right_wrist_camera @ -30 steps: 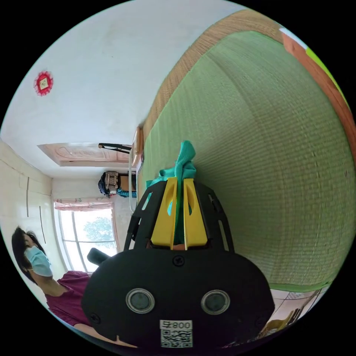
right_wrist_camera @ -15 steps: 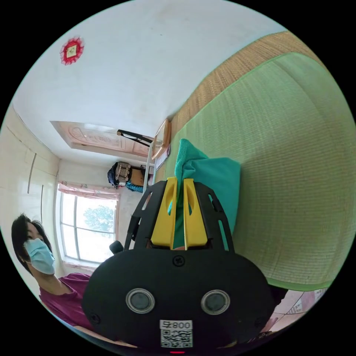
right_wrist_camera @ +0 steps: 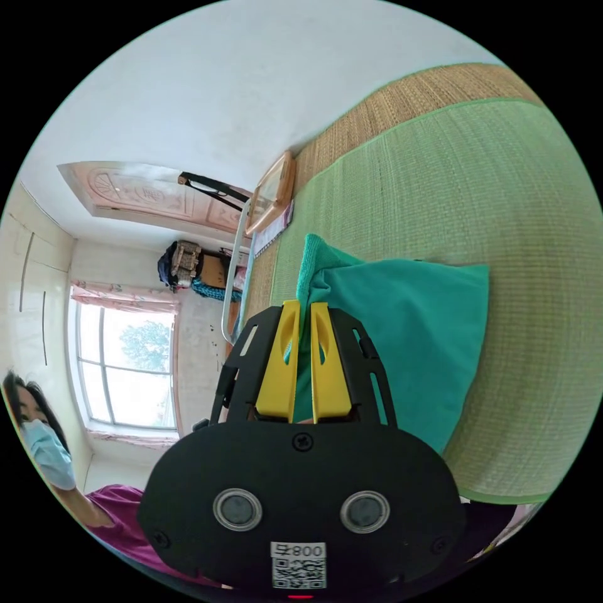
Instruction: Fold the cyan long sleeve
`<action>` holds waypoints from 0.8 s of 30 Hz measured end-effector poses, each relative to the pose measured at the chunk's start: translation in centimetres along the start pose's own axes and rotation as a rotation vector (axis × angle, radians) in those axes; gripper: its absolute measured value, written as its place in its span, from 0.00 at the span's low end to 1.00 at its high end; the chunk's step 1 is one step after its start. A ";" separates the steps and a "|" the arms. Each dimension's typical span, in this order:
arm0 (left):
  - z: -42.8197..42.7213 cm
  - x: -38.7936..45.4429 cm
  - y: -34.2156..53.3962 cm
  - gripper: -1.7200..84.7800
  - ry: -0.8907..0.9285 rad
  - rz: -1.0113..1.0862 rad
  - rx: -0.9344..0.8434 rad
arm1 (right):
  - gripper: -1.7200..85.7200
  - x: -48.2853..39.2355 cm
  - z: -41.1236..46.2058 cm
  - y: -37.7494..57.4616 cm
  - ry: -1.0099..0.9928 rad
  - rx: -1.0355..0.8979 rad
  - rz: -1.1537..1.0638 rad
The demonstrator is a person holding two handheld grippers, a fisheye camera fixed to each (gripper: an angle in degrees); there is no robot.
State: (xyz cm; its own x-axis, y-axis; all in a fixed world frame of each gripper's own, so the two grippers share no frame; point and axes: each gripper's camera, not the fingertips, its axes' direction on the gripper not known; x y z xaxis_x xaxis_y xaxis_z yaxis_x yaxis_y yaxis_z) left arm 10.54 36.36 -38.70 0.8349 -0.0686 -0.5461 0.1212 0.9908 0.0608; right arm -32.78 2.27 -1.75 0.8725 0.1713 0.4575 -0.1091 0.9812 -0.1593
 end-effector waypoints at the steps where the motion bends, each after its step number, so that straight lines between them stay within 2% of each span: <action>1: -0.2 -0.9 0.4 0.03 0.006 -0.013 0.008 | 0.05 -0.7 1.1 -0.5 0.010 -0.005 0.006; 15: -2.2 -17.8 10.9 0.03 0.085 -0.232 0.088 | 0.05 -8.1 10.9 -5.4 0.116 -0.094 0.011; 24: -1.6 -25.3 16.7 0.03 0.157 -0.339 0.123 | 0.05 -11.2 14.8 -7.8 0.134 -0.128 0.022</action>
State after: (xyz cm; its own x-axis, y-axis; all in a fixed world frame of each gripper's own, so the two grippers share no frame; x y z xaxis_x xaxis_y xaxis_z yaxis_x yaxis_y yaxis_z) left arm -9.45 54.79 -25.20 0.6451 -0.3612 -0.6733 0.4472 0.8930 -0.0506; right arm -48.72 -6.01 7.37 0.9272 0.1707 0.3333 -0.0747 0.9565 -0.2820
